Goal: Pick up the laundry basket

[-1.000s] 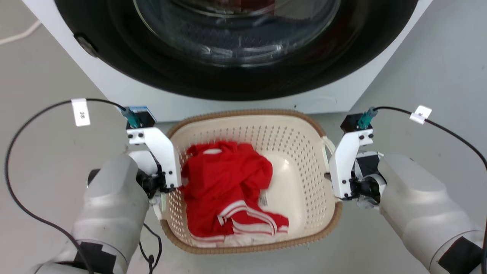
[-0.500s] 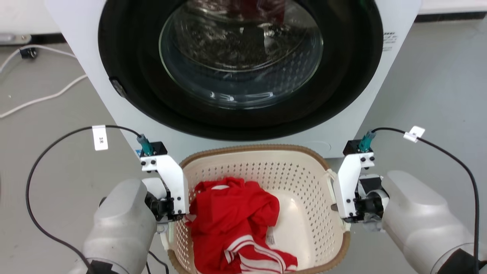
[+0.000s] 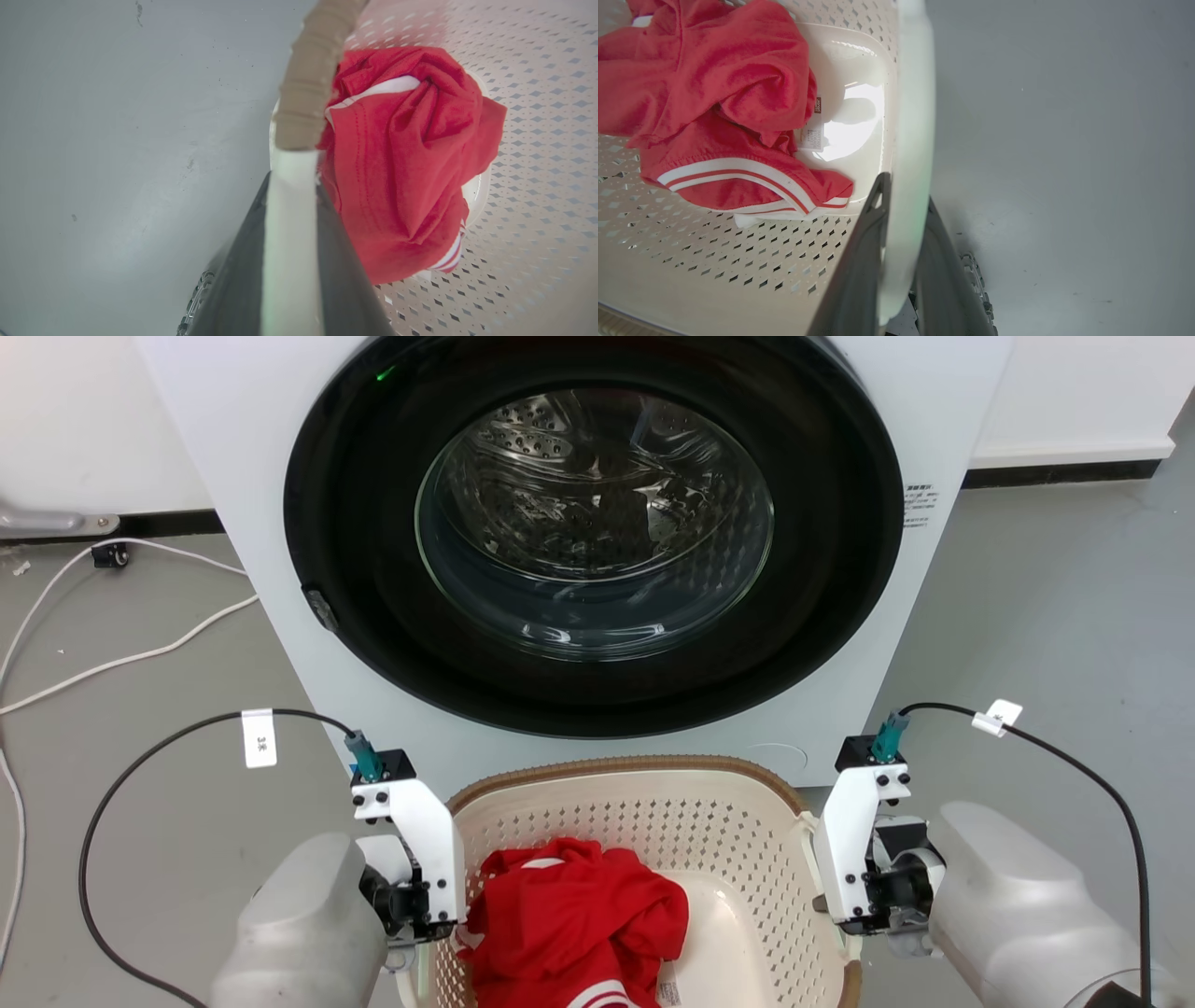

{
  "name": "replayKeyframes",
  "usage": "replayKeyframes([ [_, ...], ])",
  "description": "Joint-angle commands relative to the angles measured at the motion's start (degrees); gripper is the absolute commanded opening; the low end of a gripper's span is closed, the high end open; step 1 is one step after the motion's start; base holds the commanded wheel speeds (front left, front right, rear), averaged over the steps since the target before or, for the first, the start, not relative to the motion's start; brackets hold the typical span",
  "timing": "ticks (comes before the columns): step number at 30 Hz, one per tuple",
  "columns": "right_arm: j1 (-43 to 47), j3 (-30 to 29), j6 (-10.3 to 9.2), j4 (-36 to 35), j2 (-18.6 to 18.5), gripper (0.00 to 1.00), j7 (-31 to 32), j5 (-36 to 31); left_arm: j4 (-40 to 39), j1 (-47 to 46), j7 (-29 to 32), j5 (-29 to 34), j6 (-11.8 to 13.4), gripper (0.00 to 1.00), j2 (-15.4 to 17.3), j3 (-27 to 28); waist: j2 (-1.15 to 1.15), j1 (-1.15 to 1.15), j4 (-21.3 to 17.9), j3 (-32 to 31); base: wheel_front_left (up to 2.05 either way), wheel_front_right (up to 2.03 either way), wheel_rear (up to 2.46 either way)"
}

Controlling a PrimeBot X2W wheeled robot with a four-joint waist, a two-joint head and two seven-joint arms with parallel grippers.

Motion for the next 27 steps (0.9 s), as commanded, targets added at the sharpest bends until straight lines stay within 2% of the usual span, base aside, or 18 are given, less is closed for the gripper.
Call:
replayKeyframes([
  [1, 0.7, 0.2, -0.1, 0.4, -0.4, 0.0, 0.1, -0.1, -0.2, 0.8, -0.2, 0.0, -0.2, 0.0, 0.6, -0.3, 0.0, 0.01, -0.1, -0.2, 0.0, 0.0, 0.0],
  [16, 1.7, -0.1, -0.08, 1.1, 0.2, 0.0, -0.2, -0.3, 0.0, 3.7, -5.0, -1.1, -0.2, 0.0, 0.5, -2.1, 0.0, 0.01, -0.2, -1.6, 0.0, 0.0, 0.0],
  [27, 1.9, -0.6, -0.08, 1.2, 0.3, 0.0, -0.1, -0.7, 0.4, 3.7, -5.0, -2.1, -0.2, 0.0, 0.2, -3.1, 0.0, 0.01, -0.2, -1.8, 0.0, 0.0, 0.0],
])
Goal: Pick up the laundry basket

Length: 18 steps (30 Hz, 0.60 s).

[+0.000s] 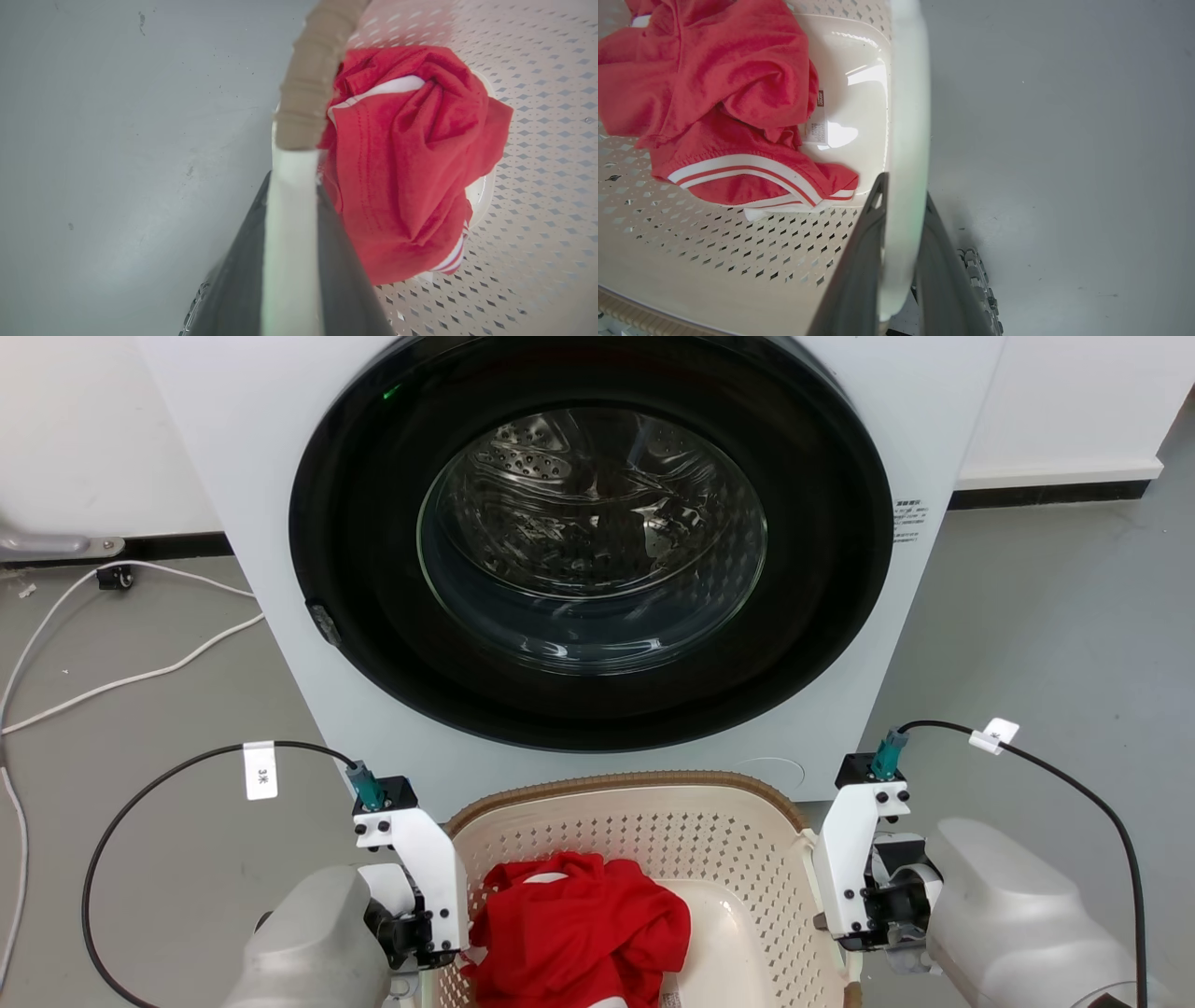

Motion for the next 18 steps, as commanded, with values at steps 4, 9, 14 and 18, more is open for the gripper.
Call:
replayKeyframes([
  [4, 0.8, -0.4, -0.06, 0.2, -0.7, 0.0, 0.0, -0.6, 0.1, 0.9, -0.1, -0.3, -0.2, 0.0, 0.3, -0.6, 0.0, 0.0, 0.0, -0.1, 0.0, 0.0, 0.0],
  [9, 0.8, -0.7, -0.07, 0.2, -0.8, 0.0, 0.1, -0.8, 0.2, 0.9, -0.4, -0.6, -0.2, 0.0, 0.3, -0.9, 0.0, 0.0, -0.1, -0.1, 0.0, 0.0, 0.0],
  [14, 0.8, -1.1, -0.07, 0.2, -0.9, 0.0, -0.2, -1.2, 0.3, 0.8, -0.4, -0.9, -0.2, 0.0, 0.3, -1.4, 0.0, 0.0, -0.1, 0.0, 0.0, 0.0, 0.0],
  [18, 0.7, -1.6, -0.07, 0.2, -0.8, 0.0, -0.3, -1.6, 0.4, 0.7, -0.6, -1.4, -0.2, 0.0, 0.4, -1.9, 0.0, 0.0, -0.1, 0.1, 0.0, 0.0, 0.0],
])
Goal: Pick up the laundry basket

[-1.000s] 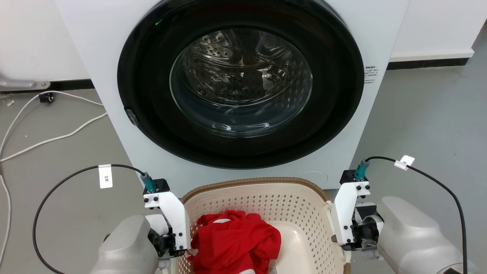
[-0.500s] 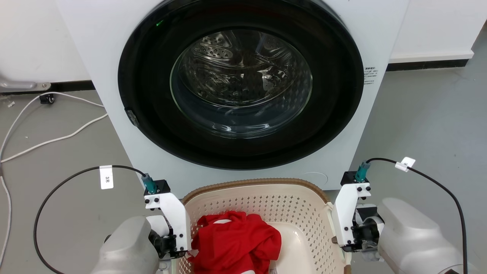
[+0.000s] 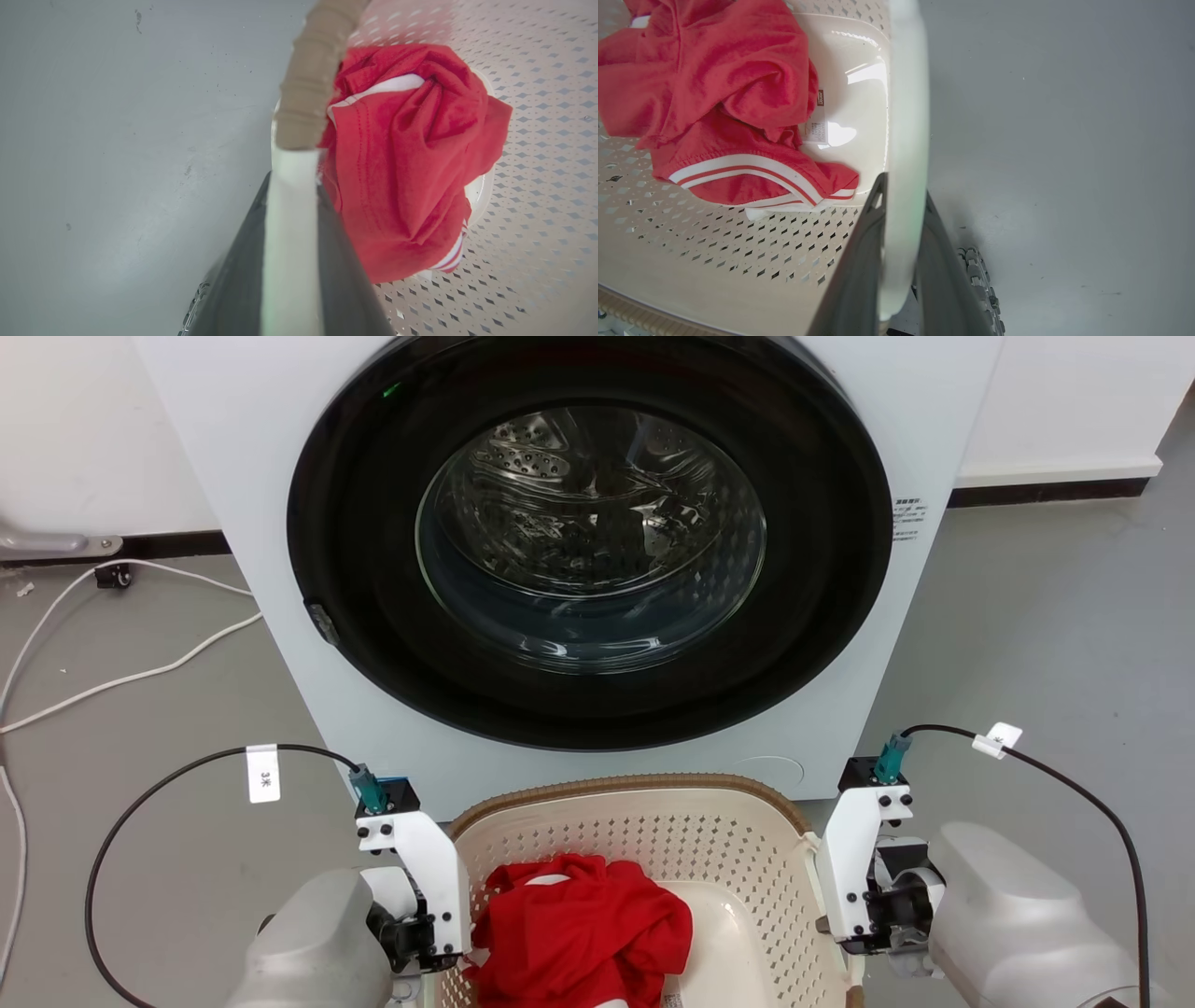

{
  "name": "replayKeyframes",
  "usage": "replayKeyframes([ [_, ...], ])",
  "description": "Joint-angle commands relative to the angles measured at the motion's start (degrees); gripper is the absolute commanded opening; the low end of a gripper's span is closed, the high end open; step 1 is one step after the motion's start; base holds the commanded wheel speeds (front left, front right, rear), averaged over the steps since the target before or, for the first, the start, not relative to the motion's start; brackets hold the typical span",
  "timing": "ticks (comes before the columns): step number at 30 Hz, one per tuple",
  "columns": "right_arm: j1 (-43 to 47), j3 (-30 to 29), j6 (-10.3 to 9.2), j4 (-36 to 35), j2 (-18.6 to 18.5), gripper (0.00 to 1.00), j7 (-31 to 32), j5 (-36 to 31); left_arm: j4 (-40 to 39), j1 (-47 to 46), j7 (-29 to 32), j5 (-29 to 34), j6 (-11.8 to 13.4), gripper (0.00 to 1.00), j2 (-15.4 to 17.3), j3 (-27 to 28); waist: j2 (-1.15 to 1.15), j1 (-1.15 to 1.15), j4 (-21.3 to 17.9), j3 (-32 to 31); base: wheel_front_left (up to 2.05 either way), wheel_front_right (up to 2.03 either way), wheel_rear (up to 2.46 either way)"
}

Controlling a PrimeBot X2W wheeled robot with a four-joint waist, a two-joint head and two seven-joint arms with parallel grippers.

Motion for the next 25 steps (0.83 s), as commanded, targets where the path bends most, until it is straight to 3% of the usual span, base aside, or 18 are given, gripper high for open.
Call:
replayKeyframes([
  [1, 0.1, -0.1, -0.08, 0.2, -0.7, 0.0, -0.3, -0.3, 0.1, 0.5, -0.2, 0.1, -0.2, 0.0, 0.4, -0.3, 0.0, 0.0, 0.0, 0.0, 0.0, 0.0, 0.0],
  [25, 0.3, -1.3, -0.07, 0.2, -0.3, 0.0, -0.2, -1.7, 0.2, 0.3, -0.6, -1.9, -0.2, 0.0, 0.1, -2.4, 0.0, 0.0, 0.1, 0.0, 0.0, 0.0, 0.0],
])
